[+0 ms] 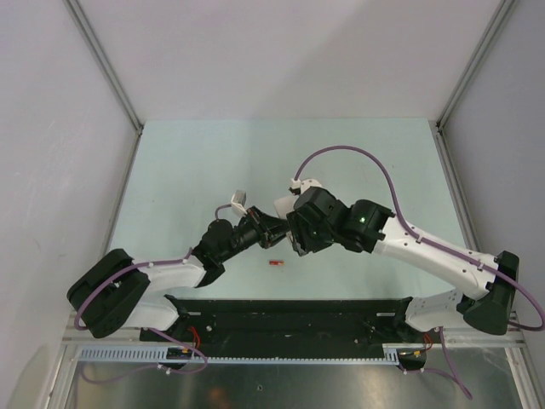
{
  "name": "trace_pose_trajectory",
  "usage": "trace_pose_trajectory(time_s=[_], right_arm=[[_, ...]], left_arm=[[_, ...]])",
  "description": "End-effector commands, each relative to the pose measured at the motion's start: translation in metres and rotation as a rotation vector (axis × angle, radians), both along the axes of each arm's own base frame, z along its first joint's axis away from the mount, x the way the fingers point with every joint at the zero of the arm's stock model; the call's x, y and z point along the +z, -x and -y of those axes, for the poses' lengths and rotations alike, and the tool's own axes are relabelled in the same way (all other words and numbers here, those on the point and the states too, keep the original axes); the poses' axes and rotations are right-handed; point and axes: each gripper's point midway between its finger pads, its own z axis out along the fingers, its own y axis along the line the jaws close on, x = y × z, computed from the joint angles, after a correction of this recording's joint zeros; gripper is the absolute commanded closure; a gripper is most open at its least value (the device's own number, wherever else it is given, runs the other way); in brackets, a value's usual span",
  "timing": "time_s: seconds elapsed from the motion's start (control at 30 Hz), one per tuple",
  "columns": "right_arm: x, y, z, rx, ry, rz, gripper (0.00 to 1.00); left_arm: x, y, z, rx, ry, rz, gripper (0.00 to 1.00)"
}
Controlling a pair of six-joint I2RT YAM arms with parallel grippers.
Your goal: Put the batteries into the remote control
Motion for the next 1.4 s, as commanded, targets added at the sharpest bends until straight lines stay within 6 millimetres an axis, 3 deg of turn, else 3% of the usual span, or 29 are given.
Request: trace_pose_trajectory(time_s=[0.0, 0.17, 0.57, 1.37], right_arm=[[0.031, 0.005, -0.005, 0.053, -0.104, -0.016, 0.5], [0.038, 0.007, -0.001, 0.079, -0.1, -0.048, 0.54], [0.023, 0.013, -0.003, 0.121, -0.029, -0.136, 0.55], [0.01, -0.006, -0.007, 0.103, -0.01, -0.157, 0.55]], left_arm=[[0.01, -0.005, -0.002, 0.027, 0.012, 0.055, 1.0], [0.007, -0.005, -0.003, 0.032, 0.005, 0.058, 1.0], [0.011, -0.006, -0.003, 0.035, -0.001, 0.088, 1.0], [0.012, -0.004, -0.001, 0.019, -0.01, 0.093, 1.0]])
